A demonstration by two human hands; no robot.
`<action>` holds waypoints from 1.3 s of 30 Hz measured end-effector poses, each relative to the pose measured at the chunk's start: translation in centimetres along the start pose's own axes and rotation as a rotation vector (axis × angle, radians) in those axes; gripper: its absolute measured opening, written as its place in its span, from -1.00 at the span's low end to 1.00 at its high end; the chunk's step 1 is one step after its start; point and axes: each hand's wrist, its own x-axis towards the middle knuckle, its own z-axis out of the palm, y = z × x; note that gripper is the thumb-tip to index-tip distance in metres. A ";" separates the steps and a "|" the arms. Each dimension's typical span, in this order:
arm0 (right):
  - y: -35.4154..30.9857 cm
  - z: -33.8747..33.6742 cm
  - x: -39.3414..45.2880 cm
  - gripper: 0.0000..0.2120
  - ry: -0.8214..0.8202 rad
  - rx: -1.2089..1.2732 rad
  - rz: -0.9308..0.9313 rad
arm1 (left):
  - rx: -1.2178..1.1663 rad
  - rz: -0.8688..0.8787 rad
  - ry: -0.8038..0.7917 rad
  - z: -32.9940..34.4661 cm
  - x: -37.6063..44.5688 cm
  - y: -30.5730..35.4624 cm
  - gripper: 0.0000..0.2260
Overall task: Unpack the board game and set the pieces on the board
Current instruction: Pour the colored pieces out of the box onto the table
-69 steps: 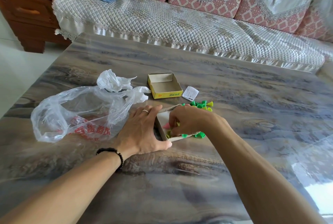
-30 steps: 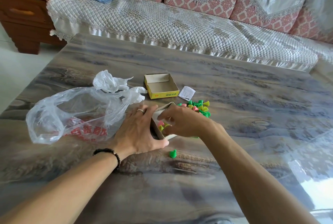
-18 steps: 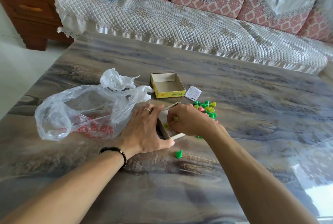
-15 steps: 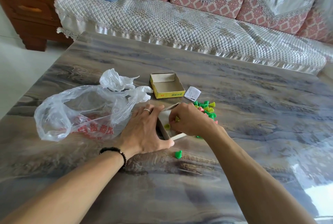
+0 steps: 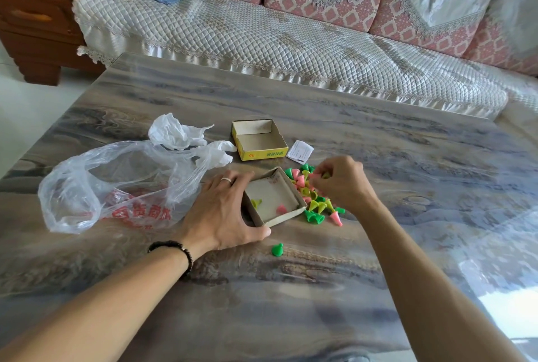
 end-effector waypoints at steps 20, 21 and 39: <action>-4.2 3.1 -0.2 -0.76 -0.450 -0.370 -0.336 | -0.013 -0.004 -0.003 0.0 -0.1 0.1 -0.03; -4.4 3.4 -0.2 -0.71 -0.462 -0.336 -0.339 | -0.017 -0.003 -0.001 0.0 -0.1 0.1 -0.03; -0.7 0.2 0.1 -0.97 0.013 -0.074 -0.078 | -0.022 -0.005 0.014 -0.3 -0.2 0.2 -0.07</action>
